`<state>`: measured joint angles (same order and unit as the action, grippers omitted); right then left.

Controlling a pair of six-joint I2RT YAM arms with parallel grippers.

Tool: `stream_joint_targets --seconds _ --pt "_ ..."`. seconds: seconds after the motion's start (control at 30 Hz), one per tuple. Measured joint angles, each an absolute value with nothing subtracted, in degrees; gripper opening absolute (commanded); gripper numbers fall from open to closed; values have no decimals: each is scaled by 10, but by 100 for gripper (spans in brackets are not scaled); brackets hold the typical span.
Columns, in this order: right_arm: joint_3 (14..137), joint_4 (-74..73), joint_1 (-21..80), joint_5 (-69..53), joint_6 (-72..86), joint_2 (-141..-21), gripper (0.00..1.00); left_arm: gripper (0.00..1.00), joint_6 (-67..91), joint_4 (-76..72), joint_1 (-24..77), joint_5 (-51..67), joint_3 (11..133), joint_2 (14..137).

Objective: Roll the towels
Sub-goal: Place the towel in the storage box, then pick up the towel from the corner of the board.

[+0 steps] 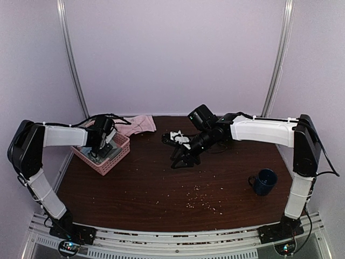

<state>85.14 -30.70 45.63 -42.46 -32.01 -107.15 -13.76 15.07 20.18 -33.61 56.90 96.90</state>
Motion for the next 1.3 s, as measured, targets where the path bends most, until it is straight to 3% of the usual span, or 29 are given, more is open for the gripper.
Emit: stream_joint_targets --seconds 0.07,0.1,0.13,0.17,0.63,1.13,1.3 --pt "851 -307 456 -425 -322 -1072 43 64 -137 156 202 -328 569 965" --pt "852 -308 456 -425 -322 -1072 43 71 -137 160 202 -322 569 964" --pt "852 -309 456 -425 -322 -1072 43 94 -137 166 202 -317 569 964" --pt "852 -309 456 -425 -324 -1072 43 98 -138 171 202 -312 569 964" --pt "861 -323 456 -432 -328 -1072 43 98 -131 222 199 -269 574 937" --pt "903 -364 453 -438 -331 -1072 43 98 -98 315 199 -167 696 883" --pt "935 -376 430 -443 -313 -1068 43 85 -35 295 199 -139 831 952"
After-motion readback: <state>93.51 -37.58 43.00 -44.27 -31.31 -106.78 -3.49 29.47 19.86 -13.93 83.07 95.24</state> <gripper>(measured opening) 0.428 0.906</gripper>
